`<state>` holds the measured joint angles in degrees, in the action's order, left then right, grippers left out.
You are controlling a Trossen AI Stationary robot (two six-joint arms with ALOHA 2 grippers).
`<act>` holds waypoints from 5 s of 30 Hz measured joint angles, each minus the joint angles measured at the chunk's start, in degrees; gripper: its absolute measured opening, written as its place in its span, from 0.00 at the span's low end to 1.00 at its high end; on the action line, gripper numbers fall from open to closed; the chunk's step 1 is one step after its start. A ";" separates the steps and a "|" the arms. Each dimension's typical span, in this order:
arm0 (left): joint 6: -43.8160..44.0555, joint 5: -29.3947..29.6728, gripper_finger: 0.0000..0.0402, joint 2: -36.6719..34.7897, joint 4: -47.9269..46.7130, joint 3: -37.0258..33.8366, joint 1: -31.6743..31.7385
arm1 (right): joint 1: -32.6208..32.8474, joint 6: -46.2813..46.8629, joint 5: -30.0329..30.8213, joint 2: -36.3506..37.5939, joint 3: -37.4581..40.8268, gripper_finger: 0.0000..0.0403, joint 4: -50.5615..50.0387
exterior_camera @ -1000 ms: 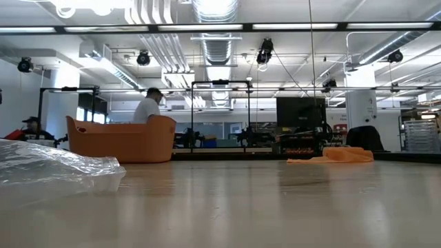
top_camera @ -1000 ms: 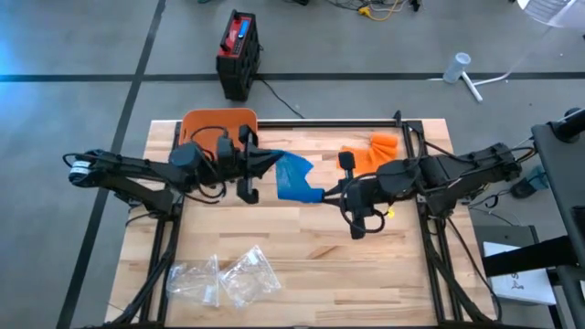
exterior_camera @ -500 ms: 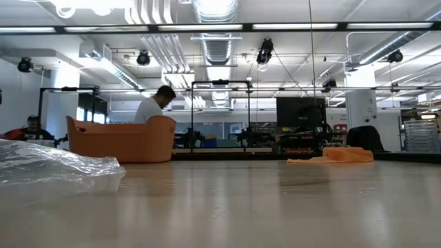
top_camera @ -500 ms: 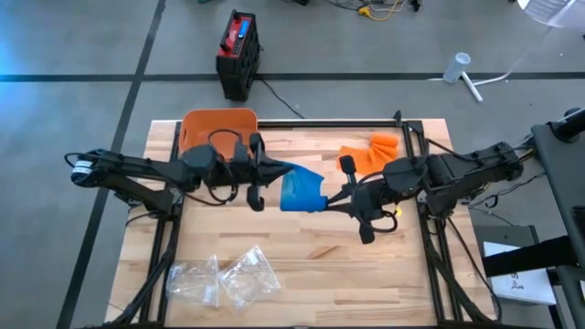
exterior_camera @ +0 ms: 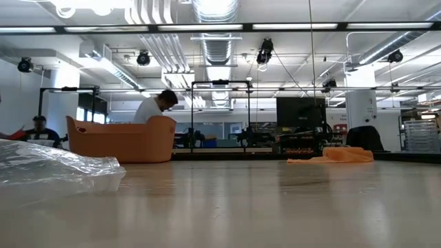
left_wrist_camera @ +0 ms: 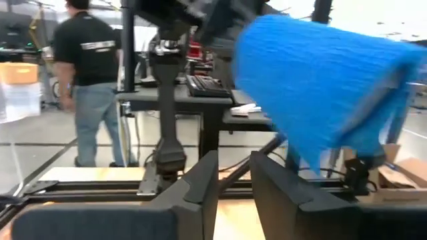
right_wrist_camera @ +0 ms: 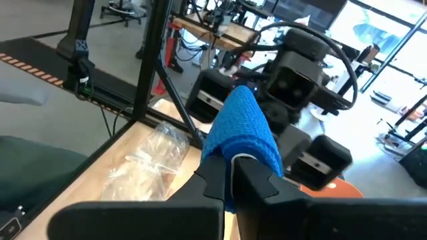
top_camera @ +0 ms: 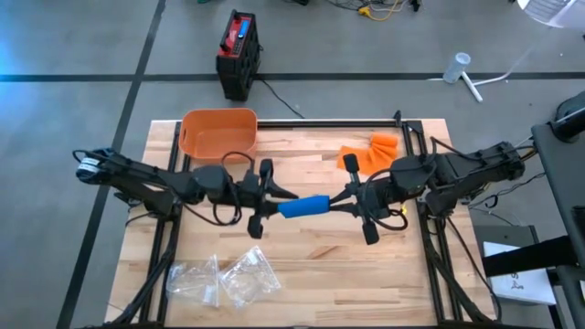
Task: Roll bandage
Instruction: Roll the blue bandage
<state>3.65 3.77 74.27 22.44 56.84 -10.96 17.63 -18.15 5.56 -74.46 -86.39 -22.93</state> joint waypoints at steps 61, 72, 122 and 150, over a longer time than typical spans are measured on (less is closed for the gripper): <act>-20.80 4.23 0.29 -6.17 9.50 -4.13 -3.20 | -1.55 7.23 0.46 1.05 -0.20 0.01 2.50; -22.14 4.28 0.28 -4.38 11.59 -4.11 -2.08 | -1.53 7.25 0.40 1.07 -0.20 0.01 2.34; -34.67 10.25 0.00 -4.14 22.14 -2.00 1.22 | -2.23 15.48 -4.00 -2.80 -0.20 0.01 -0.81; -35.26 8.98 0.00 -6.97 11.26 4.50 0.08 | -0.55 18.27 1.79 0.46 -0.20 0.01 -5.12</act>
<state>-31.62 12.75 67.30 33.69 61.34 -10.87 17.08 0.12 7.35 -73.99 -86.59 -28.05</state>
